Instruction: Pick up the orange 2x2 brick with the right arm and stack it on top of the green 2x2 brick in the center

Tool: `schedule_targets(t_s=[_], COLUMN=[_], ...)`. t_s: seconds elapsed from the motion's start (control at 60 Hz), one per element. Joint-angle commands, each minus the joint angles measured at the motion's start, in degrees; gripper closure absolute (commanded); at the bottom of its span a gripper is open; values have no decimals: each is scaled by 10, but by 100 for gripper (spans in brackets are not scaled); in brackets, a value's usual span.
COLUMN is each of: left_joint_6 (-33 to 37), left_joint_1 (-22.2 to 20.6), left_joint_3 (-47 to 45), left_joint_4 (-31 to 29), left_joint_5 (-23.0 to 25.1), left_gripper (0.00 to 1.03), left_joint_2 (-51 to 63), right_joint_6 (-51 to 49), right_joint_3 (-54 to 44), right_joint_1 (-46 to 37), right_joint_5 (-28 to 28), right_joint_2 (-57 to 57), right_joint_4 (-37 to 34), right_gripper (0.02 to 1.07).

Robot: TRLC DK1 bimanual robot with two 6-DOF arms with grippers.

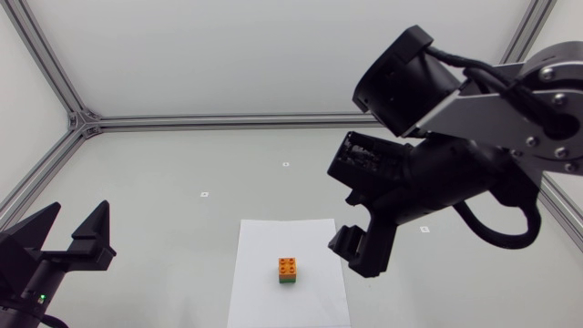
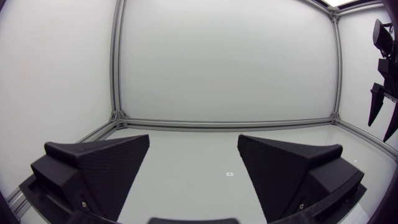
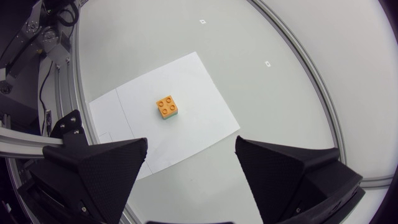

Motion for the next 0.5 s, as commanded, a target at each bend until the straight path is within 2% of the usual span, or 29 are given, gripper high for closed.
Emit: schedule_targets(t_s=[0.0, 0.117, 0.333, 0.483], left_joint_6=[7, 7, 7, 7], left_joint_1=[2, 2, 2, 2], left_joint_3=[-23, -23, -23, -23], left_joint_4=[-8, -9, -9, -9], left_joint_5=[2, 2, 2, 2], left_gripper=[4, 4, 4, 4], left_joint_2=[-5, -5, -5, -5], right_joint_6=[42, 52, 47, 35], right_joint_3=[-39, -86, -183, -261], right_joint_1=[-30, -92, -222, -259], right_joint_5=[11, 36, 37, 50], right_joint_2=[-55, -143, -280, -375], right_joint_4=[13, 41, 101, 161], right_gripper=[7, 7, 7, 7])
